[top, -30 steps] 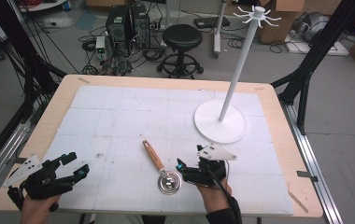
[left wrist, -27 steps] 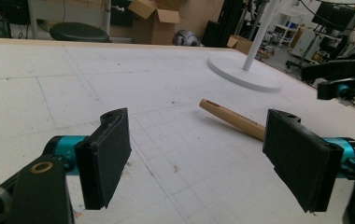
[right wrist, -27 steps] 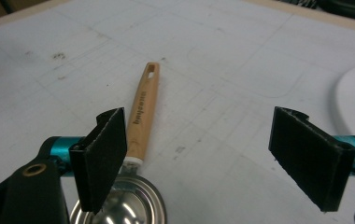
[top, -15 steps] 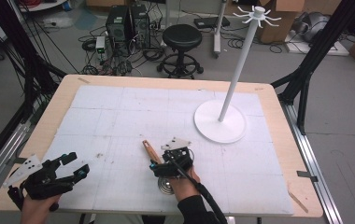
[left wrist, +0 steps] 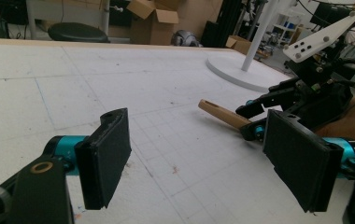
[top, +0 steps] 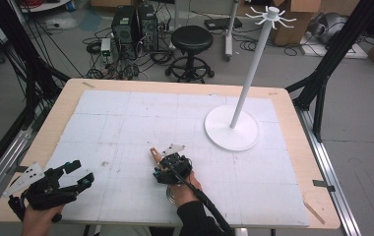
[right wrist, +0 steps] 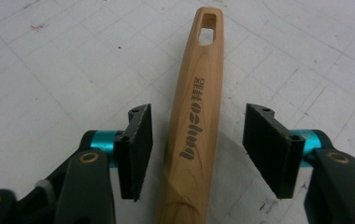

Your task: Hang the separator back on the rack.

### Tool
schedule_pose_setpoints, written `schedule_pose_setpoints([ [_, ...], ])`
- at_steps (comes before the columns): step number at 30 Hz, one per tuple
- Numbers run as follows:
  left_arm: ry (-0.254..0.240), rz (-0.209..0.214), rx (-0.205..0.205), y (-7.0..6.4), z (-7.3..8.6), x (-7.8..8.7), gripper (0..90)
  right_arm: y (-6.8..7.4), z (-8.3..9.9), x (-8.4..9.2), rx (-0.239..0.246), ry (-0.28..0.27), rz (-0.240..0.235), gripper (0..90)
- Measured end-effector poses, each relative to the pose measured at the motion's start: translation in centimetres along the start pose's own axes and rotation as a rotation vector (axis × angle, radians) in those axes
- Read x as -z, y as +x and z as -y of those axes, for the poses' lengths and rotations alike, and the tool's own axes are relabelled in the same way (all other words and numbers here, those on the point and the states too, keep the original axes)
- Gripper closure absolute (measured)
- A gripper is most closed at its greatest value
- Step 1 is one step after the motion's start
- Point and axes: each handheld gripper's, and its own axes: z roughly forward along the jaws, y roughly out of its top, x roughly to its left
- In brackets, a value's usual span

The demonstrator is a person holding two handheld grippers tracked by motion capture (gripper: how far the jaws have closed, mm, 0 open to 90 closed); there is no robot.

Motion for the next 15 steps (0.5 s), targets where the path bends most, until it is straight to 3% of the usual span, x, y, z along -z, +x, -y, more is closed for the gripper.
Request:
schedule_pose_setpoints([
  [3,0.002,0.0,0.0,0.01,0.0,0.0,23.7,-0.05,-0.08,-0.09,-0.002,0.01,0.001,47.5],
  [6,0.003,0.0,-0.002,-0.02,0.0,-0.03,23.7,0.02,-0.19,-0.03,0.0,0.013,-0.005,58.3],
  [15,0.002,-0.001,-0.002,-0.02,0.0,-0.01,23.7,0.05,-0.61,-0.07,-0.012,0.043,-0.011,66.3],
])
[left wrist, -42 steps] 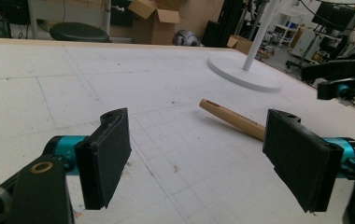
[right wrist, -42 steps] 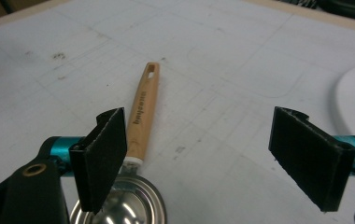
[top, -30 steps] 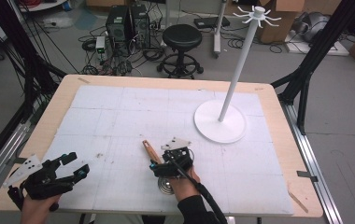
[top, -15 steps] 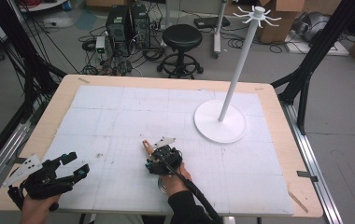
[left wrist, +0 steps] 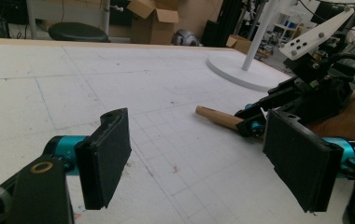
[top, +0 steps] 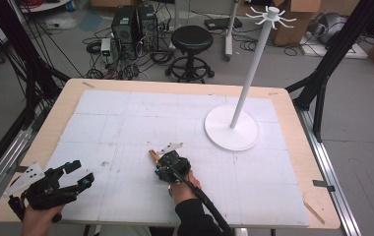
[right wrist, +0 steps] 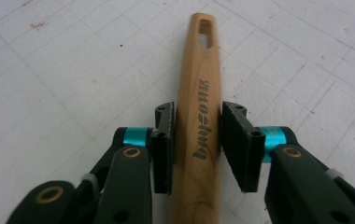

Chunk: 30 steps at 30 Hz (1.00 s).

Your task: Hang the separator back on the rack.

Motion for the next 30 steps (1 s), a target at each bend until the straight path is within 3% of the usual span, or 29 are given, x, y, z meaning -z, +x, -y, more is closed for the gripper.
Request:
schedule_pose_setpoints([
  [7,-0.001,-0.001,0.001,0.0,0.0,0.0,23.7,-0.2,-0.3,0.0,0.022,0.017,-0.02,64.8],
  [9,-0.002,-0.001,0.002,0.0,0.0,0.0,23.8,-0.4,-0.5,0.0,0.009,0.021,-0.029,54.2],
  [19,-0.001,-0.002,-0.001,0.0,0.0,0.0,23.8,0.2,-2.1,-0.7,0.036,0.028,-0.019,44.7],
  [24,-0.001,-0.001,0.0,0.0,-0.1,0.1,23.8,0.2,-2.9,-1.6,0.032,0.064,-0.014,45.6],
  [30,0.002,-0.002,-0.001,0.1,-0.1,0.0,23.9,0.2,-3.0,-1.8,0.039,0.075,-0.015,55.0],
])
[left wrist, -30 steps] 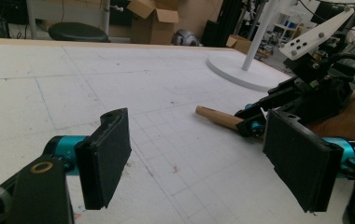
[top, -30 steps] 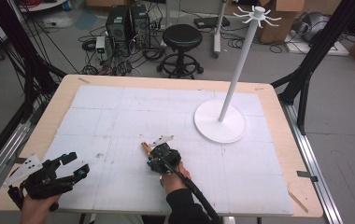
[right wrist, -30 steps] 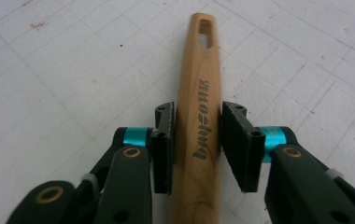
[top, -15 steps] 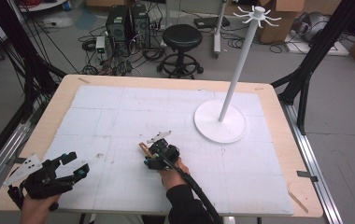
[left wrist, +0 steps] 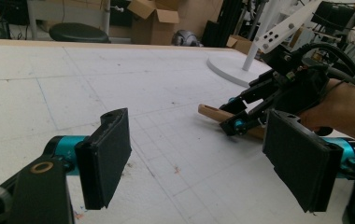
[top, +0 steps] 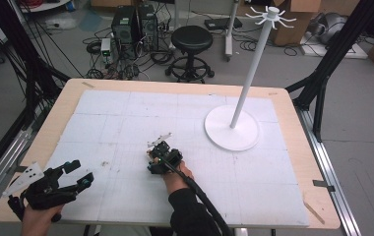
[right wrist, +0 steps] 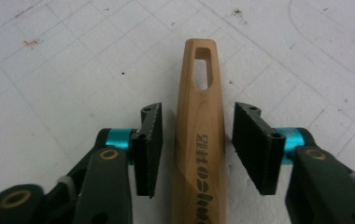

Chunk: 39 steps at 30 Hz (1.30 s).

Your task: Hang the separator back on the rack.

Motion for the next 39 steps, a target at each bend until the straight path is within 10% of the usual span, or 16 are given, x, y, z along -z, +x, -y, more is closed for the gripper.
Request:
schedule_pose_setpoints([
  [16,0.003,-0.005,-0.004,0.0,0.0,0.1,23.9,0.0,0.1,0.5,0.022,-0.023,-0.029,67.1],
  [39,0.003,-0.006,-0.013,-0.2,0.0,0.1,23.9,-3.6,3.7,10.5,-0.04,-0.364,-0.25,67.6],
])
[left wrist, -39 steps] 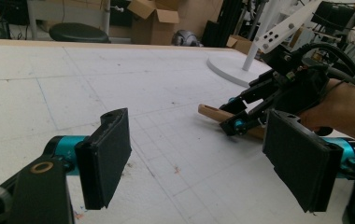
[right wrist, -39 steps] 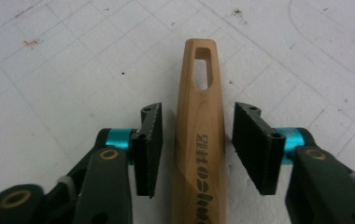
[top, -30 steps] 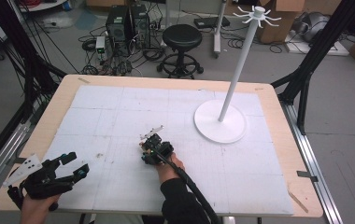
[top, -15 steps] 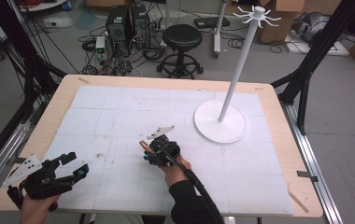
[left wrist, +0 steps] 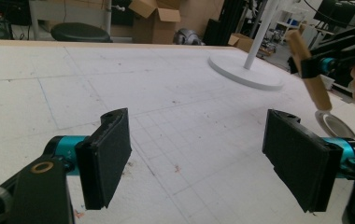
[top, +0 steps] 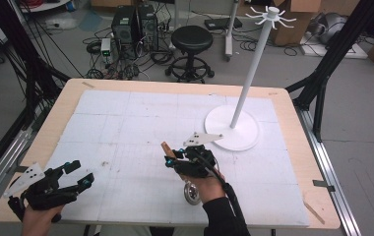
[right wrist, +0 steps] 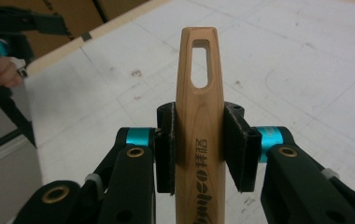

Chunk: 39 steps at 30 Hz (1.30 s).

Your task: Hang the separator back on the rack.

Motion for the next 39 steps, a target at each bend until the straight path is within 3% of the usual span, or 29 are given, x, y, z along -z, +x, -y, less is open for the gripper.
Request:
schedule_pose_setpoints([
  [5,-0.012,0.015,-0.005,-0.2,-0.2,0.1,23.9,0.6,-0.4,2.3,0.007,-0.067,-0.052,67.5],
  [8,-0.029,0.049,-0.004,-0.5,-0.6,0.1,23.9,1.1,-0.3,3.4,0.02,-0.111,-0.104,67.4],
  [12,-0.056,0.143,-0.011,-1.5,-1.7,0.1,23.9,1.6,-0.2,4.4,0.045,-0.164,-0.185,67.4],
  [18,-0.062,0.28,-0.019,-3.7,-3.2,-0.3,24.2,2.3,0.3,5.2,0.089,-0.197,-0.261,67.4],
  [25,-0.04,0.42,-0.074,-6.7,-4.8,-1.1,27.5,2.9,1.2,6.0,0.135,-0.244,-0.334,67.3],
  [29,-0.047,0.499,-0.079,-8.4,-5.6,-1.8,27.5,3.1,1.7,6.1,0.161,-0.272,-0.361,67.3],
  [33,-0.046,0.548,-0.09,-9.9,-6.4,-2.8,27.5,3.3,2.0,6.2,0.168,-0.291,-0.39,67.3],
  [39,-0.037,0.582,-0.127,-11.6,-7.6,-4.1,27.8,3.7,2.4,6.2,0.199,-0.298,-0.413,67.3],
])
